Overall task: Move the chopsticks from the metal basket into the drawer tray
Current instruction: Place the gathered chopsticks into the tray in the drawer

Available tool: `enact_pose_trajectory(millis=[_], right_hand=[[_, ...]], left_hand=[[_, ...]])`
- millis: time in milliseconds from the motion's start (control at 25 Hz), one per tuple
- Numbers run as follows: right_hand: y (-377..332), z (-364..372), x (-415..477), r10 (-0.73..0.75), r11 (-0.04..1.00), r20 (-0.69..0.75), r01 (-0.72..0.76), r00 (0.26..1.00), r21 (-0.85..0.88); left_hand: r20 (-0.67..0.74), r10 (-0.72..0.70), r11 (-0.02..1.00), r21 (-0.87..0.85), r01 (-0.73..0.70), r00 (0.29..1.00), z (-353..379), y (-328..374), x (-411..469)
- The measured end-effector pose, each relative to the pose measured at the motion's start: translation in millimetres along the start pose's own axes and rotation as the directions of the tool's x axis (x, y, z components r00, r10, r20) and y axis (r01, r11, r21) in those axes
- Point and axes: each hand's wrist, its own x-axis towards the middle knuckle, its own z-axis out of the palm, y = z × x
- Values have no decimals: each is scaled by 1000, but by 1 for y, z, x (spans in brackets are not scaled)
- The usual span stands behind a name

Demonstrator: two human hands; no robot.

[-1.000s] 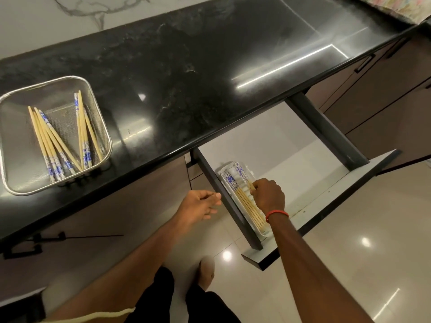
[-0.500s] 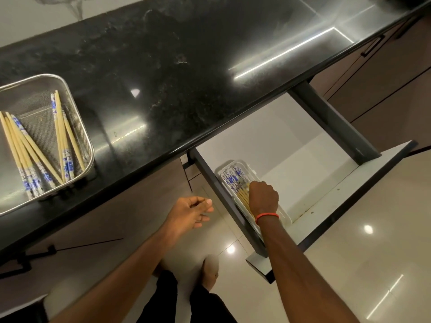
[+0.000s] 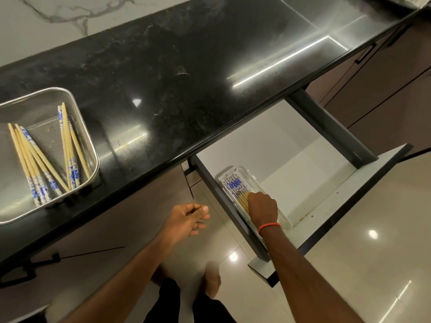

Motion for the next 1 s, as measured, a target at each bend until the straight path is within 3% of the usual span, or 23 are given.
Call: enact_pose_trajectory(millis=[120,360,640,1000], right_hand=[[4,-4,-7,-36,999,5,36,999,13],[7,-22,-27,-67,974,-9,68,998,218],[-14,-64,-57,30,817,-215,100,976,567],[-88,-131,-71,-134,712,-402,370,906,596]], left_hand=[[-7,20,1000,14,-20,1000,-4,6,-10],[-43,80,996,50,-78,996,-15,20,-42],[-124,149,989,4,-150,981,-32,35,-75],[-241,183,970,-113,-215,953,-68,54,-111]])
